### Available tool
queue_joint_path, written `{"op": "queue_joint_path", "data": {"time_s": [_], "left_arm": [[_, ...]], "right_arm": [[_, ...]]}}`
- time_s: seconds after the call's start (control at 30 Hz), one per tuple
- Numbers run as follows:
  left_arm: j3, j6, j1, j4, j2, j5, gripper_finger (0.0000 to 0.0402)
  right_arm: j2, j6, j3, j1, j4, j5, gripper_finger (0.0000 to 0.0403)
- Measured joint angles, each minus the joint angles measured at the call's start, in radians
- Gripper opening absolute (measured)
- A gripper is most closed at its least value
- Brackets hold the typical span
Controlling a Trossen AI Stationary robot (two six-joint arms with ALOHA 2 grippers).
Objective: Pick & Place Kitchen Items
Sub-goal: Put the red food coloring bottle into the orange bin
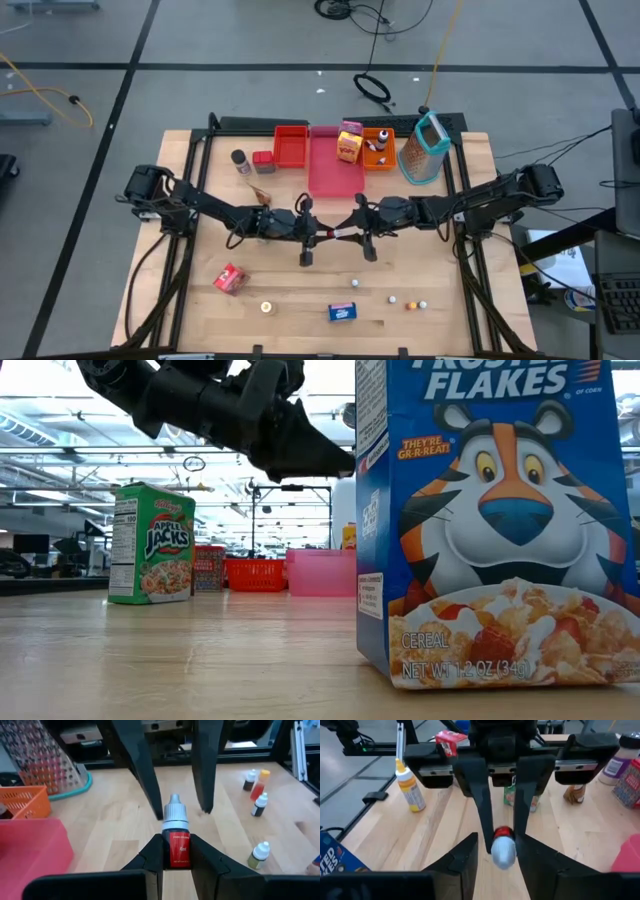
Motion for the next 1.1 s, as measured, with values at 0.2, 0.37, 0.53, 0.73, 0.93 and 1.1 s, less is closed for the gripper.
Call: {"op": "queue_joint_path", "data": {"time_s": [0.2,0.37,0.53,0.73,0.93,1.1], "left_arm": [[0.000,-0.001,0.000,-0.001,0.000,0.001,0.0063],[0.000,-0.001,0.000,0.000,0.000,0.002,0.0063],[0.000,-0.001,0.000,0.001,0.000,0.002,0.0063],[0.000,-0.001,0.000,0.002,0.000,0.002,0.0063],[0.000,-0.001,0.000,0.001,-0.001,0.002,0.0063],[0.000,-0.002,0.000,0.000,-0.001,0.002,0.0063]], "right_arm": [[0.000,0.002,0.000,0.000,-0.021,0.000,0.0125],[0.000,0.001,0.000,0.000,-0.034,0.000,0.0122],[0.000,0.001,0.000,0.000,-0.036,0.004,0.0119],[0.000,0.002,-0.001,0.000,-0.036,0.004,0.0114],[0.000,0.001,-0.001,-0.001,-0.037,0.006,0.0075],[0.000,-0.003,-0.002,-0.001,-0.038,0.006,0.0040]]}}
